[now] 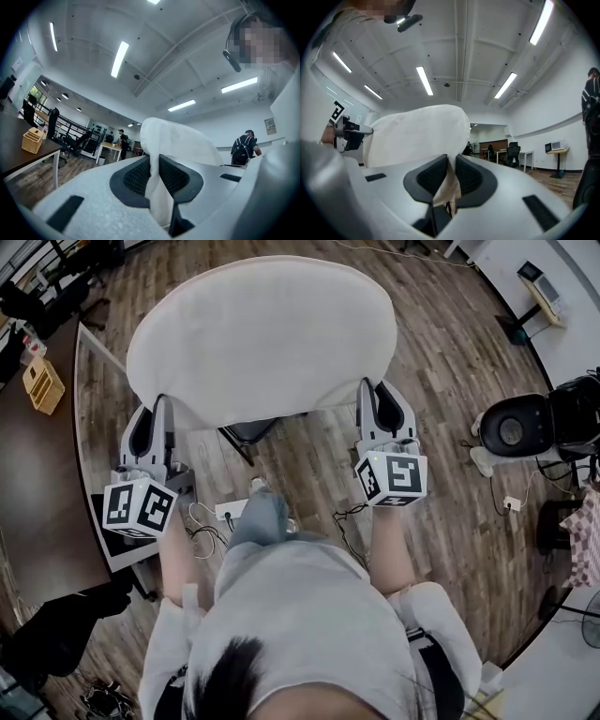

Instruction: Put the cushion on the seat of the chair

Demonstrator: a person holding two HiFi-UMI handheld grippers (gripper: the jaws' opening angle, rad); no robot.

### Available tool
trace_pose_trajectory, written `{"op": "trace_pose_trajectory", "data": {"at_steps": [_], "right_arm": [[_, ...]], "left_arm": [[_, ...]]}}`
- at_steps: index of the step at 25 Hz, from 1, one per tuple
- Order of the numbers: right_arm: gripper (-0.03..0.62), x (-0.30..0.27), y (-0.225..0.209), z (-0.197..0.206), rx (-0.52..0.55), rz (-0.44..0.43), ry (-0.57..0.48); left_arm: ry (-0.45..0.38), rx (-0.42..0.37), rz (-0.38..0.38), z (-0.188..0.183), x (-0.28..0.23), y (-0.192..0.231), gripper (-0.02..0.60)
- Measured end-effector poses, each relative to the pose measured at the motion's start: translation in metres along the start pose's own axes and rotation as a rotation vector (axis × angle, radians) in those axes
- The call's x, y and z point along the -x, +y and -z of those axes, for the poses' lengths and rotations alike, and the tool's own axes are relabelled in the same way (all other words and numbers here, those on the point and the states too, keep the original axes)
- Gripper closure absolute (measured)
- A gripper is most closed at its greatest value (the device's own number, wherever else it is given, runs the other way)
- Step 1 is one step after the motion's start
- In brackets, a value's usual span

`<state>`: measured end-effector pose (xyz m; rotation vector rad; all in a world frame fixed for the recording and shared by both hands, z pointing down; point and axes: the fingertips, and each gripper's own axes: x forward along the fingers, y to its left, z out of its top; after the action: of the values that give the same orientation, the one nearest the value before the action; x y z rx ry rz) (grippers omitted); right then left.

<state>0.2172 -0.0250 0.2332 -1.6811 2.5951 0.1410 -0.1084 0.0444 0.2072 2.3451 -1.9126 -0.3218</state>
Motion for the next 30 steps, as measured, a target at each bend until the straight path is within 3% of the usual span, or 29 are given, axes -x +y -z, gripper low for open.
{"op": "trace_pose_trajectory", "data": {"at_steps": [9, 30], "right_arm": [[0.539, -0.060, -0.012, 0.027, -0.006, -0.009, 0.055], [0.539, -0.235, 0.033, 0.113, -0.036, -0.023, 0.242]], "left_arm": [[0.045, 0.015, -0.019, 0.022, -0.051, 0.027, 0.526], [0.199, 0.112, -0.068, 0.081, -0.160, 0.179, 0.526]]}}
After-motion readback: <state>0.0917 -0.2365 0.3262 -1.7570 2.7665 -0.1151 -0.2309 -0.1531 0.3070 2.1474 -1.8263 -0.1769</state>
